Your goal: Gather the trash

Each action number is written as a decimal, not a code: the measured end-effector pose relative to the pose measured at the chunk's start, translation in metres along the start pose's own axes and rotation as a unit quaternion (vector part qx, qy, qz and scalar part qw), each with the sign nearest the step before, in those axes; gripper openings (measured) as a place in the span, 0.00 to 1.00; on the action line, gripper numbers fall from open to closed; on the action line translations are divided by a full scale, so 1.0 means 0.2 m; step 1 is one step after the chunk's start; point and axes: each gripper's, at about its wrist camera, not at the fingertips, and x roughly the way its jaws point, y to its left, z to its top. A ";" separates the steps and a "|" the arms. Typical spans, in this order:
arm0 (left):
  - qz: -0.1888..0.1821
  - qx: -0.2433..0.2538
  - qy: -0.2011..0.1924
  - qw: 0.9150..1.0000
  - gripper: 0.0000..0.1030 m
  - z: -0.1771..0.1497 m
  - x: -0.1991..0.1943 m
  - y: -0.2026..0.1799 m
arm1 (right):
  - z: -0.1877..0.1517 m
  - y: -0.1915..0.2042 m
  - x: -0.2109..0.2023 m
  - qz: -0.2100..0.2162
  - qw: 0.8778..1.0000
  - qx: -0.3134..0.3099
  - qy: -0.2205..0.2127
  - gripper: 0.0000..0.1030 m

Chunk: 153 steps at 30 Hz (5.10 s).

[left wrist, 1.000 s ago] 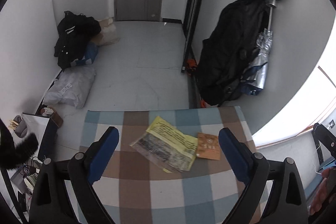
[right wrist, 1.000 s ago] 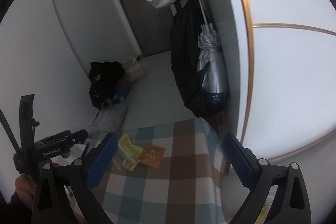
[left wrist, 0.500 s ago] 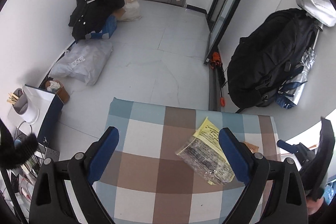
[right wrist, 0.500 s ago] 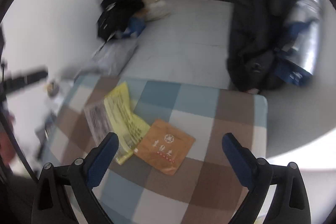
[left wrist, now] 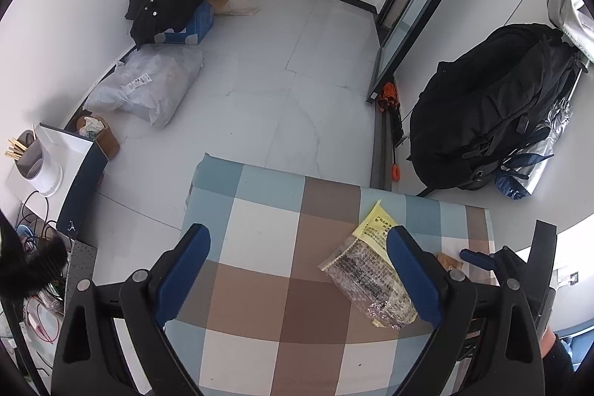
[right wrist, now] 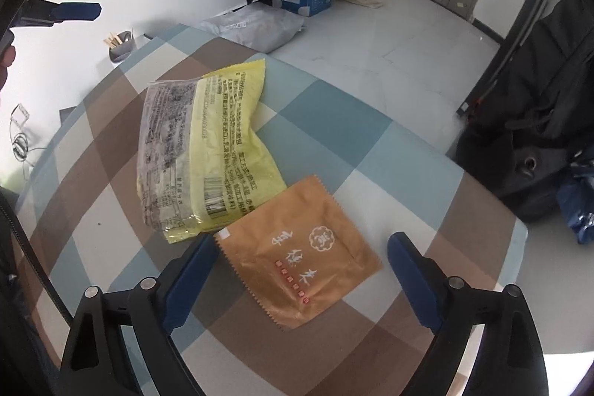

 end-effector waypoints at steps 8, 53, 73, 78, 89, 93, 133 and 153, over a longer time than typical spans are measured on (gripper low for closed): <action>0.013 -0.003 0.011 1.000 0.91 0.02 0.05 0.00 | 0.01 0.05 -0.01 0.006 1.000 -0.017 -0.008 0.57; -0.056 0.154 0.132 0.978 0.91 0.00 0.47 -0.31 | -0.11 -0.03 -0.06 0.009 1.000 -0.015 -0.020 0.78; -0.001 0.289 0.101 0.952 0.81 -0.20 0.41 -0.45 | -0.14 -0.09 -0.11 0.037 0.999 0.006 -0.027 0.77; -0.001 0.289 0.101 0.952 0.56 -0.21 0.39 -0.47 | -0.14 -0.11 -0.11 0.036 0.999 0.016 -0.029 0.77; -0.015 0.235 0.124 0.964 0.07 -0.17 0.38 -0.41 | -0.12 0.07 -0.10 -0.062 0.995 -0.063 -0.051 0.76; -0.024 0.221 0.133 0.966 0.06 -0.16 0.38 -0.39 | -0.12 0.17 -0.10 -0.112 0.985 -0.114 -0.069 0.74; -0.096 0.122 0.142 0.978 0.03 -0.12 0.26 -0.18 | -0.06 0.08 -0.19 -0.041 0.998 0.027 -0.041 0.34; -0.101 0.092 0.143 0.980 0.03 -0.08 0.27 -0.11 | 0.01 0.19 -0.04 -0.152 0.984 -0.082 -0.035 0.51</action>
